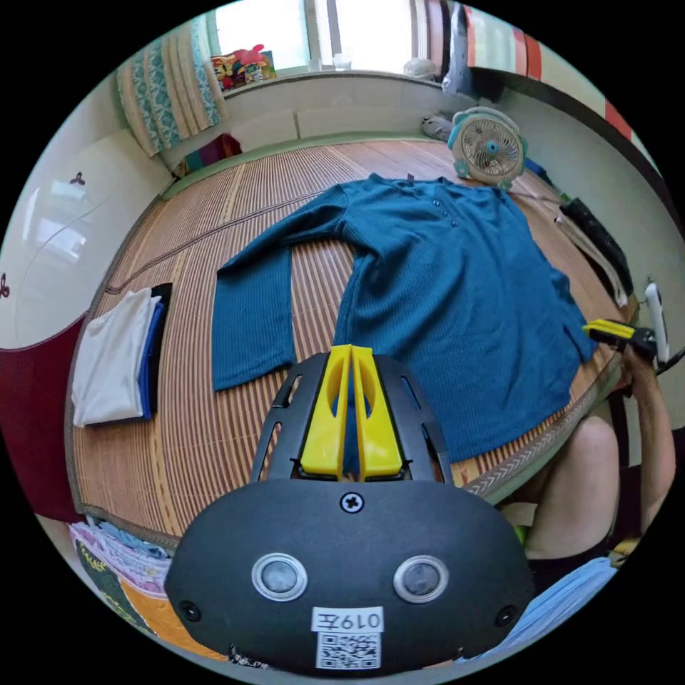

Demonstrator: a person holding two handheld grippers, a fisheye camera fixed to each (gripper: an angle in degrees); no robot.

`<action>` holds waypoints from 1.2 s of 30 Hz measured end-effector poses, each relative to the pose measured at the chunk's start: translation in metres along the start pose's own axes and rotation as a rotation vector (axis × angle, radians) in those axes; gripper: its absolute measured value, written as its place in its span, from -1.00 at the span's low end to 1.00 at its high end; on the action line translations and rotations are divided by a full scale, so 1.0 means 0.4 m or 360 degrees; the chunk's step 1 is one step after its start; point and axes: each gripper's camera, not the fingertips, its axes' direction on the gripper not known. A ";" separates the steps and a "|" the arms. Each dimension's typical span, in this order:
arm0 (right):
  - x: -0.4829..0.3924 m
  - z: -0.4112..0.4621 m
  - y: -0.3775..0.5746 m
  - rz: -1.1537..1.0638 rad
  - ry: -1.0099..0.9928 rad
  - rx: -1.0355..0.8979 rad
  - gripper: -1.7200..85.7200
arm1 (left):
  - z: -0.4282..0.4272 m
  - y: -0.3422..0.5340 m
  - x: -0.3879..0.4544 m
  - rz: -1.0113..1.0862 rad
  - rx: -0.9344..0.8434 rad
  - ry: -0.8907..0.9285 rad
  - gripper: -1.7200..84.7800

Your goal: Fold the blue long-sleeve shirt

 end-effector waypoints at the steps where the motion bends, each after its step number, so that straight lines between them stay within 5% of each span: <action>1: -0.002 -0.006 -0.005 -0.0024 -0.0013 0.0000 -0.95 | -0.003 0.016 0.019 0.0027 0.0001 -0.0037 -0.94; 5: 0.017 -0.065 -0.016 -0.0058 0.0086 0.0098 -0.98 | 0.008 0.057 0.063 0.0098 -0.0038 0.0002 -0.94; 13: 0.349 -0.190 -0.063 0.0270 0.0864 0.0098 -0.86 | 0.023 0.113 0.111 0.0198 -0.0049 -0.0039 -0.94; 22: 0.075 -0.152 0.068 -0.0128 -0.0256 0.0282 -0.76 | 0.018 0.127 0.109 0.0169 -0.0035 0.0050 -0.94; 27: -0.036 -0.073 0.046 -0.0274 -0.0223 0.0164 -0.72 | 0.021 0.128 0.130 0.0224 -0.0066 0.0009 -0.94; 36: 0.038 -0.155 0.093 -0.0221 -0.0163 0.0201 -0.96 | 0.030 0.117 0.145 0.0255 -0.0099 -0.0026 -0.94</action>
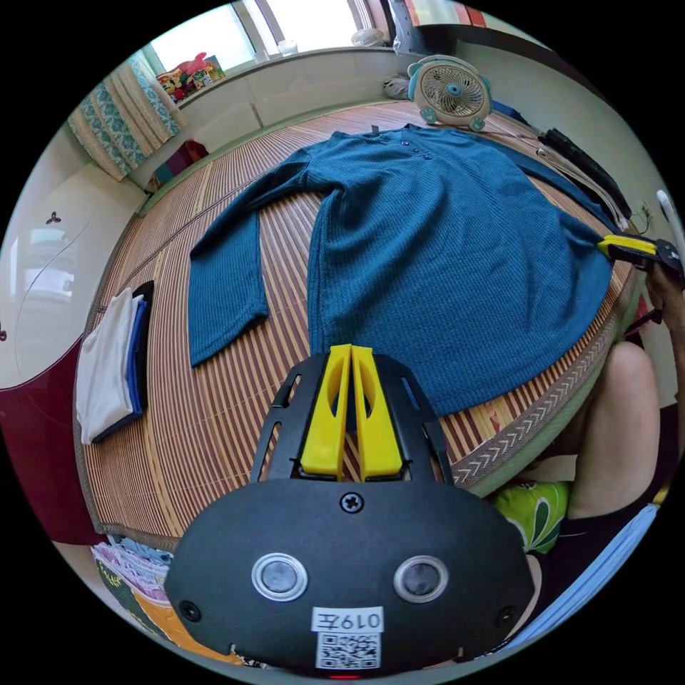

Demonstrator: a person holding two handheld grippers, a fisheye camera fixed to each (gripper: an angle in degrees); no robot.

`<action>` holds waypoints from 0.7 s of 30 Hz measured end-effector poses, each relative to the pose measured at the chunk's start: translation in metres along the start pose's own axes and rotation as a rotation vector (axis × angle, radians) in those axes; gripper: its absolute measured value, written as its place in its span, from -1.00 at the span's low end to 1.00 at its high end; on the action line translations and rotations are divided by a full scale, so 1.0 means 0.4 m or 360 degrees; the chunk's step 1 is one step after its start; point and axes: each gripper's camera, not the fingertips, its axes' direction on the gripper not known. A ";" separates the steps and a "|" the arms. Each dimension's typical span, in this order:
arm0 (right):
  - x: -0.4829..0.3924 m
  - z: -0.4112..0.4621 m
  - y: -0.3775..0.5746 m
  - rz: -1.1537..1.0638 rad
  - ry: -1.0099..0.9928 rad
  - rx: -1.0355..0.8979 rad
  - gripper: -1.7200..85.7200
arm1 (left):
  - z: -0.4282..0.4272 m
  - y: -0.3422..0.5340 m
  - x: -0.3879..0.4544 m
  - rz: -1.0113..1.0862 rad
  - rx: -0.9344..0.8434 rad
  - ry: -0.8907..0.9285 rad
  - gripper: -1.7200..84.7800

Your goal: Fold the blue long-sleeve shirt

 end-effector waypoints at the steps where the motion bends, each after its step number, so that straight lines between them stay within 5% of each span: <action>1: 0.030 -0.039 0.032 0.0067 -0.0008 0.0033 -0.97 | -0.001 -0.001 0.002 0.0011 0.0001 -0.0007 -0.94; 8: 0.103 -0.039 0.175 0.0249 -0.0275 -0.0065 -0.91 | -0.018 -0.017 0.020 0.0086 -0.0049 -0.0026 -0.94; 15: 0.074 -0.049 0.104 0.0219 0.0181 0.0001 -0.82 | -0.046 0.010 0.042 0.0160 -0.0243 0.0146 -0.95; 21: -0.033 -0.025 -0.057 -0.0020 0.0598 -0.0112 -0.96 | -0.076 0.047 0.094 0.0275 -0.0365 0.0183 -0.94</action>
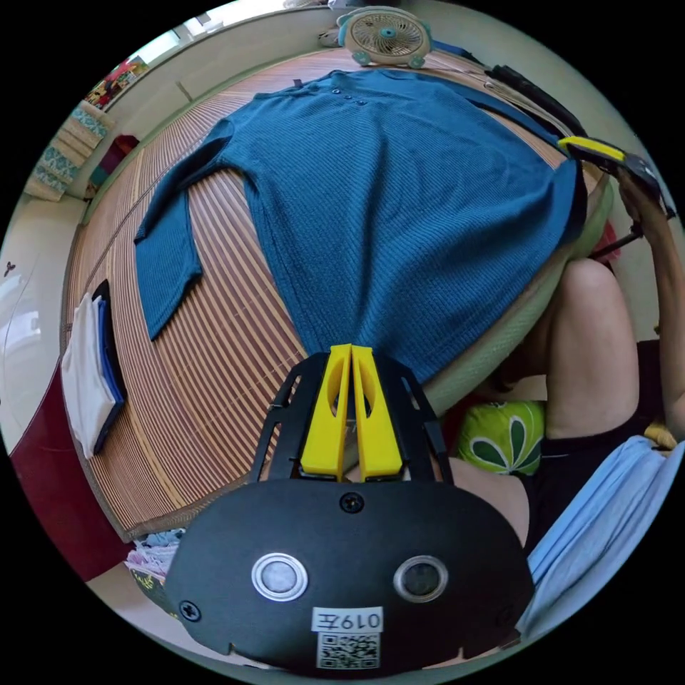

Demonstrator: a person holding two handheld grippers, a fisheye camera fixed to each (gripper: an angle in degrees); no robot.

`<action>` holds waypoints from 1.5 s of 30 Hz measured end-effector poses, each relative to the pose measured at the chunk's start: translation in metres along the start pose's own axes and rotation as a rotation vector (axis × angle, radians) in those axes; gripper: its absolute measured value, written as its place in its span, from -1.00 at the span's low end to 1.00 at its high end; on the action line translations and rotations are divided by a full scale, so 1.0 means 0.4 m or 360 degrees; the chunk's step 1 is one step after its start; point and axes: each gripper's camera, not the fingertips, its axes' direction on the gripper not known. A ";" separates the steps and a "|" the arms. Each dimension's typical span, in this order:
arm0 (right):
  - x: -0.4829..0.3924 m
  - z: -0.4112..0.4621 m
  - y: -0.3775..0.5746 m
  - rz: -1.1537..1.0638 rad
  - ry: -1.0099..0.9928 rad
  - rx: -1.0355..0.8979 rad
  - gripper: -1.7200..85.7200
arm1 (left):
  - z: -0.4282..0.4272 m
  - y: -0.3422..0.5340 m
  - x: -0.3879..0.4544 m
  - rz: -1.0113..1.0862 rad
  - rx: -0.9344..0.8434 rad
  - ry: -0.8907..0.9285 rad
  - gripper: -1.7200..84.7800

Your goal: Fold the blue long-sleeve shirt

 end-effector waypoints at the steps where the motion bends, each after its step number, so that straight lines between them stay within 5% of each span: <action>1: 0.003 0.013 -0.003 -0.0002 0.0065 -0.0042 -0.97 | -0.005 0.005 -0.004 -0.0003 0.0008 0.0014 -0.94; 8: 0.185 0.136 0.183 0.0212 -0.0100 -0.0266 -0.98 | -0.076 0.071 -0.132 -0.0158 0.0276 0.0334 -0.94; 11: 0.270 0.125 0.273 0.0300 -0.0483 -0.0037 -0.98 | -0.134 0.109 -0.223 -0.0390 0.0533 0.0312 -0.93; 13: 0.297 0.093 0.284 0.0312 -0.0748 0.0227 -0.98 | -0.167 0.109 -0.294 -0.0631 0.0634 0.0043 -0.92; 17: 0.235 0.062 0.210 0.0171 -0.0924 0.0448 -0.98 | -0.148 0.042 -0.389 -0.0825 0.0553 -0.0333 -0.89; 22: 0.063 0.090 0.081 -0.0017 -0.1264 0.0552 -0.98 | -0.022 -0.082 -0.507 -0.0970 0.0101 -0.0101 -0.68; 26: -0.055 0.113 0.062 -0.0210 -0.1175 0.0585 -0.98 | -0.035 -0.094 -0.486 -0.0987 0.0121 -0.0125 -0.69; 35: -0.061 0.224 0.130 -0.0277 -0.1170 0.0727 -0.98 | -0.129 -0.174 -0.305 -0.0472 0.0217 -0.0366 -0.92; 38: -0.012 0.255 0.135 -0.0215 -0.1275 0.0741 -0.98 | -0.224 -0.181 -0.210 -0.0133 0.0354 -0.0811 -0.93; 42: 0.034 0.289 0.132 -0.0171 -0.1341 0.0755 -0.98 | -0.208 -0.143 -0.046 0.0692 0.0338 -0.2027 -0.93; 43: 0.039 0.294 0.130 -0.0176 -0.1342 0.0756 -0.98 | -0.199 -0.130 -0.063 0.0761 0.0331 -0.2163 -0.93; 45: 0.042 0.301 0.128 -0.0197 -0.1342 0.0756 -0.98 | -0.222 -0.147 -0.147 0.0642 0.0126 -0.1879 -0.94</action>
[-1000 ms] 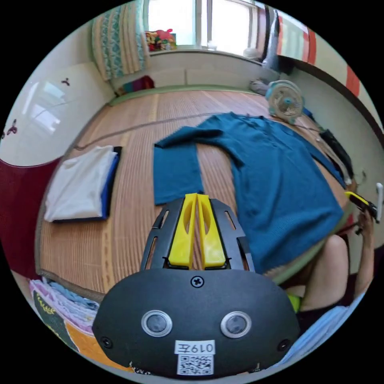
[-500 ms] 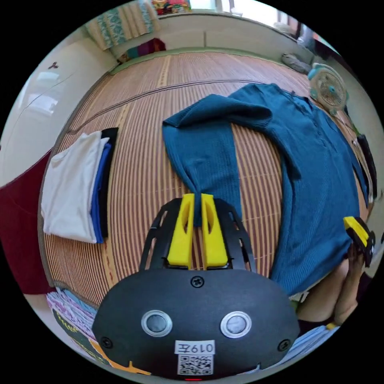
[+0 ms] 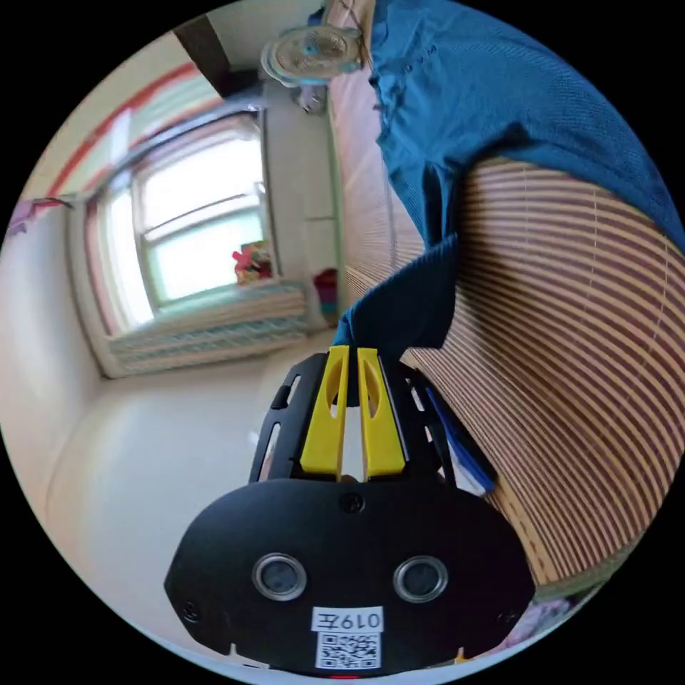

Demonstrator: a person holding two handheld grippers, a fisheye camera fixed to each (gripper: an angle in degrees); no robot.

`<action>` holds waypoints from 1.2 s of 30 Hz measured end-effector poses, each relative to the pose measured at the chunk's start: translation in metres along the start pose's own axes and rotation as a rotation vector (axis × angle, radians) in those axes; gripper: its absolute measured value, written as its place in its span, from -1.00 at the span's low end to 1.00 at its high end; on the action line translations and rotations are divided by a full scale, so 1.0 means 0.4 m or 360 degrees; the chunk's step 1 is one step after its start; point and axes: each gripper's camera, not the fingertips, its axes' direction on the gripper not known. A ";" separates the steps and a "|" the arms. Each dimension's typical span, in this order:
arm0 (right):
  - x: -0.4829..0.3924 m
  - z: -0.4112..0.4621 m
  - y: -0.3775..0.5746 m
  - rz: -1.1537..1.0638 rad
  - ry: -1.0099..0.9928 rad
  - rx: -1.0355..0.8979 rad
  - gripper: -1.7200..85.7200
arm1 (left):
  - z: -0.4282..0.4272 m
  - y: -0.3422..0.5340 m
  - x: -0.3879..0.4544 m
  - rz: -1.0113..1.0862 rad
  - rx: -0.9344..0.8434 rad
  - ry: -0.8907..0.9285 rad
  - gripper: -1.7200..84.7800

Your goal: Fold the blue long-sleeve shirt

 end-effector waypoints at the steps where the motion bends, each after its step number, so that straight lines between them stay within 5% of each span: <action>1: 0.002 0.004 0.001 -0.0013 0.0013 -0.0010 -0.98 | 0.053 0.020 -0.053 -0.0109 -0.0088 0.0295 -0.94; 7: 0.017 0.010 0.014 -0.0045 0.0043 -0.0016 -0.98 | 0.279 0.194 -0.260 -0.0847 -0.0305 0.1306 -0.93; 19: 0.068 0.019 0.018 -0.0022 0.0021 -0.0009 -0.98 | 0.466 0.441 -0.189 -0.1076 -0.0678 0.2273 -0.87; 24: 0.092 0.018 0.018 0.0008 -0.0010 0.0009 -0.98 | 0.482 0.541 -0.127 -0.1170 -0.0929 0.2166 -0.78; 27: 0.098 0.024 0.013 0.0010 -0.0014 0.0002 -0.98 | 0.459 0.625 -0.125 -0.1401 -0.0981 0.1811 -0.78; 31: 0.085 0.037 0.005 -0.0038 0.0011 -0.0017 -0.98 | 0.316 0.562 -0.071 -0.1242 -0.0718 0.1149 -0.82; 36: 0.056 0.043 0.002 -0.0121 0.0059 -0.0004 -0.98 | 0.213 0.414 0.013 -0.1155 -0.0282 0.0939 -0.90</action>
